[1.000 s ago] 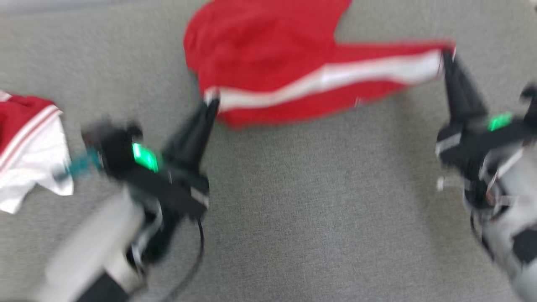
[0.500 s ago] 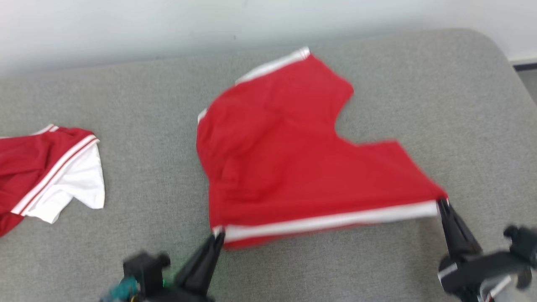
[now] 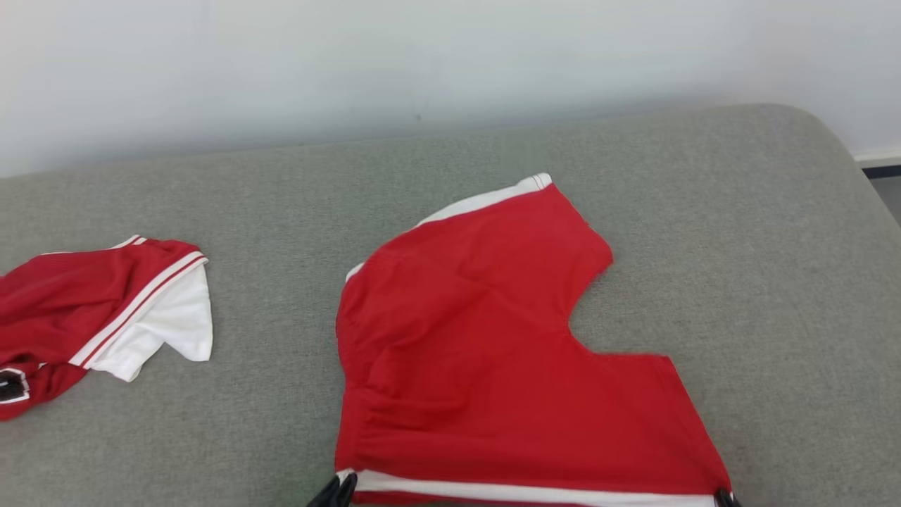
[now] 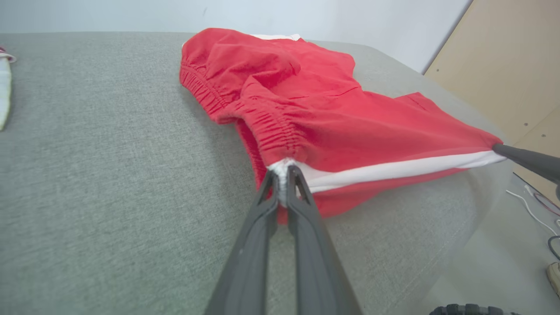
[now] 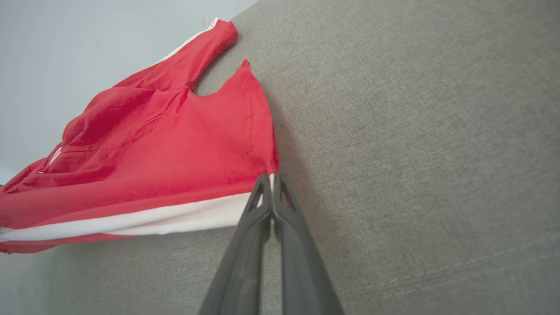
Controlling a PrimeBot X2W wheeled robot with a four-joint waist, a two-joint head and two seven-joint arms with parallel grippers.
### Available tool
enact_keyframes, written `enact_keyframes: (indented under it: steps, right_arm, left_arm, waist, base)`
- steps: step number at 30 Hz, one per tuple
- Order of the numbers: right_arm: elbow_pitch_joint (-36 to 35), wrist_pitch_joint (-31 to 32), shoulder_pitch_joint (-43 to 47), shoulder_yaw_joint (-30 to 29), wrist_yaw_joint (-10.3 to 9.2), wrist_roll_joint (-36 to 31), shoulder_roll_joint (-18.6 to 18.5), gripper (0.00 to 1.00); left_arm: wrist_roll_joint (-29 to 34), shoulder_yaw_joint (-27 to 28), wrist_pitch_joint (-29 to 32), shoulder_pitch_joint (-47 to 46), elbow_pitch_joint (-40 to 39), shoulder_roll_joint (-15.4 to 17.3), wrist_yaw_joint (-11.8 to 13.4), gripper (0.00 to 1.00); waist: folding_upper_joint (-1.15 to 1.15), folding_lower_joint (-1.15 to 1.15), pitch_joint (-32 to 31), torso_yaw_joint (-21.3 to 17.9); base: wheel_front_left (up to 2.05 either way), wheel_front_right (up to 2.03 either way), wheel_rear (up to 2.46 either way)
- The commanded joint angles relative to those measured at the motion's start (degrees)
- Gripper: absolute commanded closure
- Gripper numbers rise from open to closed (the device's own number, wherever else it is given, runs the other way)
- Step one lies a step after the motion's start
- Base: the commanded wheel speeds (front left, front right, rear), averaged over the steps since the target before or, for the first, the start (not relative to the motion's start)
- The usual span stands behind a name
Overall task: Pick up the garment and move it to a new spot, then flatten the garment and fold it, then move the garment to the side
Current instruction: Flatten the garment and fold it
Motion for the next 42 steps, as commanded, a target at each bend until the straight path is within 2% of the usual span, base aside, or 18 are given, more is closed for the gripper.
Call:
enact_keyframes:
  steps: [1,6,10,17,23,31,36,42]
  right_arm:
    - [-1.0,0.4,1.8,-0.9,0.07,-0.2,0.7,1.00]
    - [-4.0,2.1,5.8,-3.3,0.07,-1.3,3.0,1.00]
    - [-5.9,2.9,4.8,-6.0,0.07,-2.3,3.4,1.00]
    - [-8.7,4.1,-0.6,-11.4,0.07,-3.1,0.4,1.00]
    - [-7.0,7.0,-9.4,-13.4,0.07,-3.0,-2.9,1.00]
    - [0.2,10.2,-22.6,-9.1,0.07,-4.0,-6.1,1.00]
    - [6.5,10.9,-32.9,-3.9,0.07,-4.8,-8.0,1.00]
    - [16.0,11.2,-45.7,2.5,0.07,-5.5,-8.4,1.00]
  left_arm:
    - [1.1,0.0,-0.2,1.6,-0.1,0.8,0.2,1.00]
    - [2.5,0.0,-0.2,4.3,0.1,0.6,0.2,1.00]
    - [4.7,-0.7,-0.2,4.3,-1.8,-0.6,0.1,1.00]
    - [8.2,1.8,-0.2,3.9,-7.5,-4.7,0.1,1.00]
    - [8.7,1.5,-0.2,0.8,-7.9,-7.0,0.2,1.00]
    - [9.1,0.4,-0.2,-5.7,-5.6,-8.7,0.1,1.00]
    - [8.1,1.6,-0.2,-10.8,-2.8,-9.5,0.1,1.00]
    - [7.1,2.6,-0.2,-17.2,0.7,-10.0,0.1,1.00]
  waist:
    - [0.01,0.01,-0.7,1.1]
    - [0.01,0.01,-0.8,1.2]
    - [0.01,0.01,-0.4,1.5]
    - [0.01,0.01,0.6,3.5]
    - [0.01,0.01,2.0,6.2]
    - [0.01,0.01,4.3,8.8]
    - [0.01,0.01,6.4,10.2]
    - [0.01,0.01,9.3,10.8]
  base:
    - [0.00,0.00,0.00]
    - [0.00,0.00,0.00]
    - [0.00,0.00,0.00]
    - [0.00,0.00,0.00]
    - [0.00,0.00,0.00]
    - [0.00,0.00,0.00]
    - [0.00,0.00,0.00]
    - [0.00,0.00,0.00]
